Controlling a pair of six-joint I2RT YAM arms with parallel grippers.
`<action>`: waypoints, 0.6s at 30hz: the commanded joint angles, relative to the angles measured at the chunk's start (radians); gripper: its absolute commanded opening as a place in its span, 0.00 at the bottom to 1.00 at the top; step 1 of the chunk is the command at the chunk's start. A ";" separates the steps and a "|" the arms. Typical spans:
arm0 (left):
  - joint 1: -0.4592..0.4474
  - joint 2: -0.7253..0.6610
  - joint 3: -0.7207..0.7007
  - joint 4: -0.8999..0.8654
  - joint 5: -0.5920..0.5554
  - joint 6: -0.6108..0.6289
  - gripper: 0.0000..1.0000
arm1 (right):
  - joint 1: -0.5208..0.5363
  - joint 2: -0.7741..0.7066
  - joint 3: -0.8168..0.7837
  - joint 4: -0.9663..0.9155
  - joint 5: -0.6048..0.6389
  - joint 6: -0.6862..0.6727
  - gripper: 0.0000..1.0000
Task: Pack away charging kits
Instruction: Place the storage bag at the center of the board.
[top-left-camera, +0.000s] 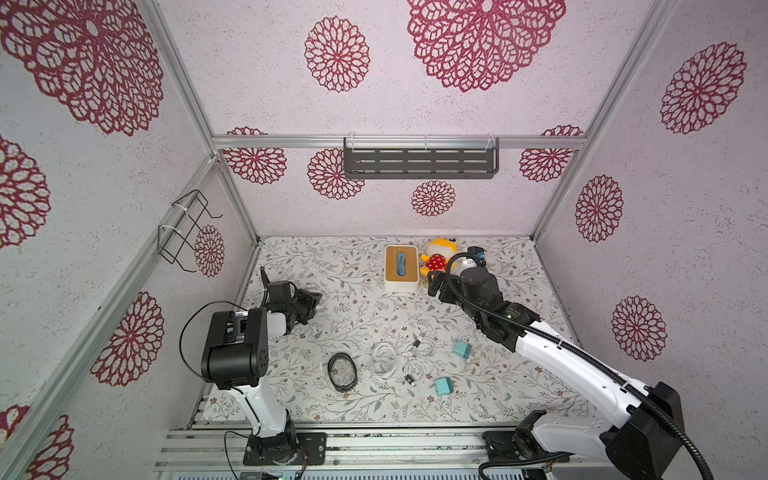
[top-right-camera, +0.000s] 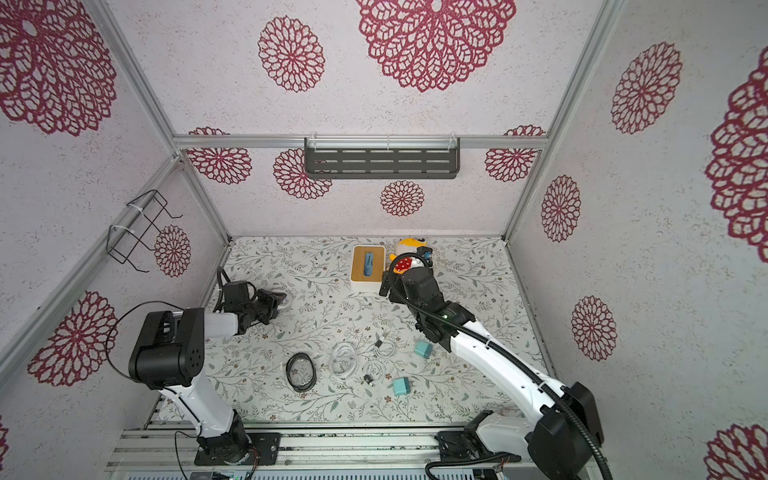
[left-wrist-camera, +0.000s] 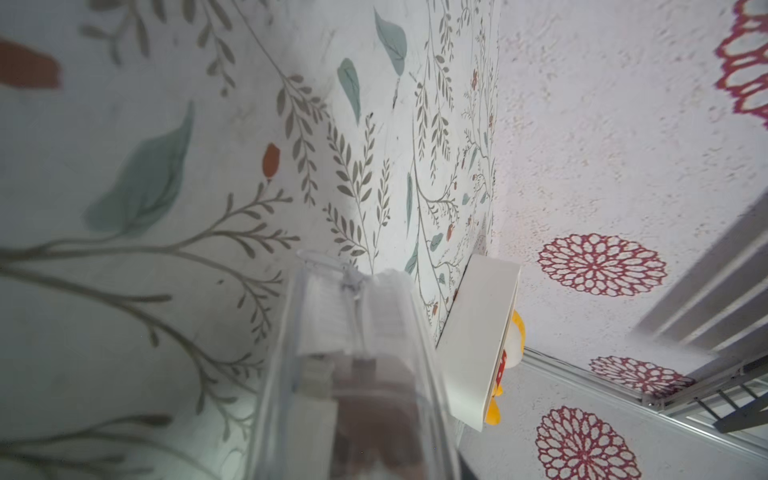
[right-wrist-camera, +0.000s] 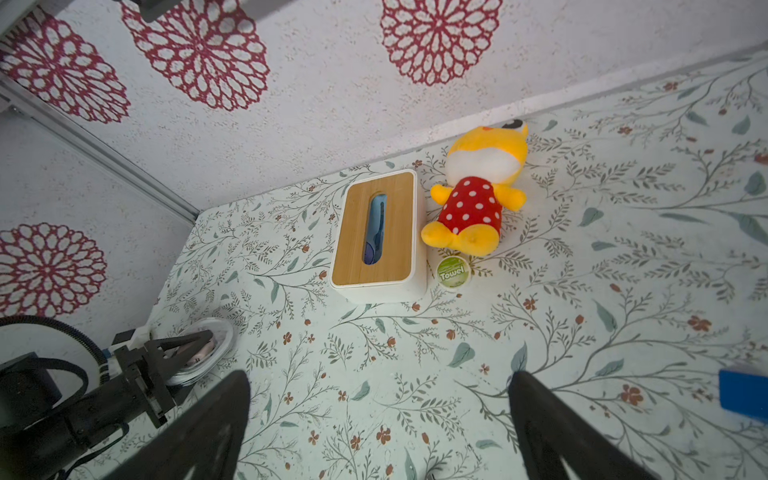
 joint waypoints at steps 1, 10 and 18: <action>0.000 -0.060 -0.008 -0.032 -0.012 0.006 0.96 | -0.001 -0.042 -0.027 -0.031 0.042 0.129 0.99; -0.009 -0.189 0.108 -0.691 -0.303 0.081 0.98 | -0.006 -0.036 0.096 -0.217 0.185 0.101 0.99; -0.086 -0.385 0.327 -1.201 -0.745 0.037 0.98 | -0.014 -0.054 0.105 -0.257 0.200 0.021 0.99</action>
